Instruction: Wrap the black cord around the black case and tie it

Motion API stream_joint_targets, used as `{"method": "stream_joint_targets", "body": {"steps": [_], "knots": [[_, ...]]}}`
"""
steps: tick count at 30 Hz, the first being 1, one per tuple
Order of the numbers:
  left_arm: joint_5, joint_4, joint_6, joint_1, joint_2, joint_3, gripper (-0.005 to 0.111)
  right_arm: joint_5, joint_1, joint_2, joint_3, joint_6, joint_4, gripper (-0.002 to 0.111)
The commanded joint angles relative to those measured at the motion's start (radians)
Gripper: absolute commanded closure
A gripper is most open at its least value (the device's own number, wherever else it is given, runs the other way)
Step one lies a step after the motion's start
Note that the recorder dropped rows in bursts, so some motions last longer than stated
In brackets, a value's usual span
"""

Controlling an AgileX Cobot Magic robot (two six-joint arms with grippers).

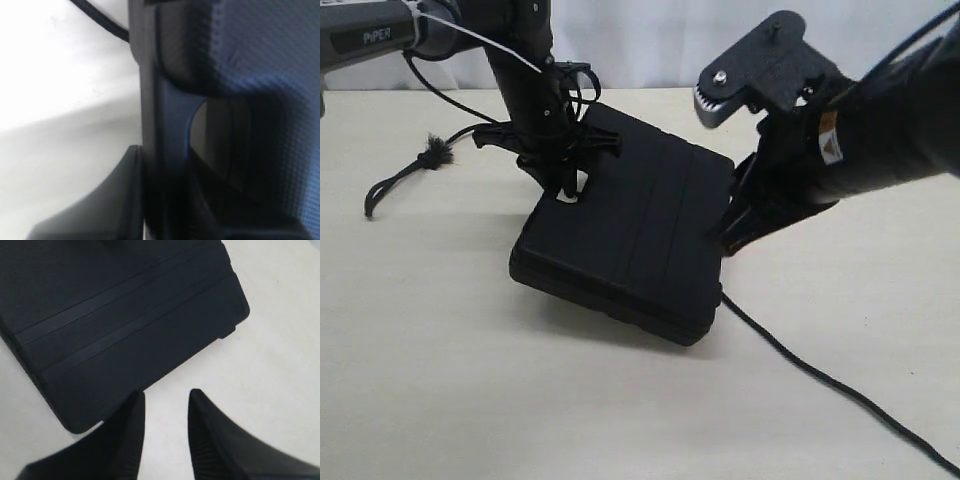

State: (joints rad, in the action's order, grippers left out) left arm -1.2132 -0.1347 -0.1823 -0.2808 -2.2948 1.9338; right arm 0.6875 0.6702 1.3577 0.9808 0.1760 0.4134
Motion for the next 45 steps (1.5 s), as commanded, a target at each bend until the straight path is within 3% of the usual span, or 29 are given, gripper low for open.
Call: {"method": "stream_joint_targets", "body": {"steps": [1, 9, 14, 16, 21, 24, 35, 45], "knots": [[-0.008, -0.045, 0.017, 0.006, 0.071, 0.005, 0.107, -0.043, 0.145, -0.074, -0.116, 0.264, 0.349, 0.079], [-0.008, -0.131, 0.031, 0.006, 0.093, 0.005, 0.107, -0.089, 0.407, -0.093, -0.367, 1.033, 1.043, 0.079], [-0.008, -0.131, 0.031, 0.006, 0.093, 0.005, 0.107, -0.119, 0.438, -0.049, -0.420, 1.439, 1.292, 0.076], [-0.008, -0.131, 0.031, 0.006, 0.093, 0.005, 0.107, -0.119, 0.438, -0.013, -0.420, 1.464, 1.311, 0.064], [-0.008, -0.131, 0.031, 0.006, 0.093, 0.005, 0.107, -0.108, 0.438, 0.097, -0.414, 1.464, 1.331, 0.020], [-0.008, -0.131, 0.031, 0.006, 0.093, 0.005, 0.107, -0.118, 0.438, 0.149, -0.412, 1.462, 1.331, 0.005], [-0.008, -0.140, 0.031, 0.006, 0.093, 0.005, 0.107, -0.127, 0.479, 0.310, -0.311, 1.535, 1.331, 0.004], [-0.008, -0.201, 0.029, 0.006, 0.093, 0.005, 0.107, 0.165, 0.531, 0.525, -0.178, 1.573, 1.331, 0.004]]}}
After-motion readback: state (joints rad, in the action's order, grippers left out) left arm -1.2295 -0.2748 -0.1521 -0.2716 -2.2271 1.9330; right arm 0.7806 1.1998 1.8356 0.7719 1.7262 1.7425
